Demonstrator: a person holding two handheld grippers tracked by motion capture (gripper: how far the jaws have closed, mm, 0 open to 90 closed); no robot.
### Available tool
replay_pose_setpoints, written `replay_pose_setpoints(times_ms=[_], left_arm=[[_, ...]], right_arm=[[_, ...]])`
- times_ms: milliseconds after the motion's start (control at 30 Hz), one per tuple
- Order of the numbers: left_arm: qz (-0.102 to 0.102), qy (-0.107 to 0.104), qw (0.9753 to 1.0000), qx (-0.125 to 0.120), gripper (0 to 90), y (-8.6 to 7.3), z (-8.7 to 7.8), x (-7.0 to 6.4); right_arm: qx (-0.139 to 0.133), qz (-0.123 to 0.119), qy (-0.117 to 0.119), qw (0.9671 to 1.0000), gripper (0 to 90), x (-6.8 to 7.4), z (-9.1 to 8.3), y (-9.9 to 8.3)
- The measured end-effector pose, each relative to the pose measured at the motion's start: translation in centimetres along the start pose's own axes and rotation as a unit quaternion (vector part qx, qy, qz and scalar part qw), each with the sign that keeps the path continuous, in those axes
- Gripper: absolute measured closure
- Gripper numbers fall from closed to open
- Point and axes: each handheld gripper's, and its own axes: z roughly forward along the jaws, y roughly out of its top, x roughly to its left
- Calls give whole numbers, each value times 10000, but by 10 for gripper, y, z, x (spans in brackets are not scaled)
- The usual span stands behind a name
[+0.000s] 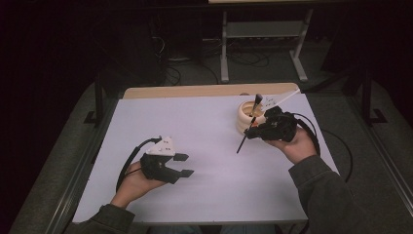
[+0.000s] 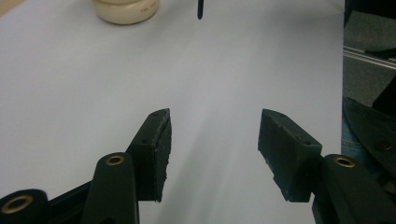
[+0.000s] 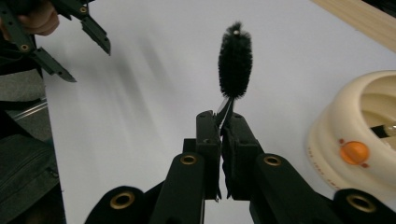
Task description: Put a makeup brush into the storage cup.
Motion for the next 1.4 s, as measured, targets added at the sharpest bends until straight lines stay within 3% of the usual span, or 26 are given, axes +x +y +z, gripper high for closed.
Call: replay_pose_setpoints(times_ms=[633,833,1400], left_arm=[[-65,102,9999,-93,418,-7,-5,0],[-85,91,9999,-84,415,-8,-5,0],[-89,76,9998,-130,414,-8,-6,0]], right_arm=[[-73,358,-475,9982,852,-34,-27,22],[-83,428,-567,9974,851,-38,-30,28],[-203,700,-1116,9911,852,-64,-45,56]])
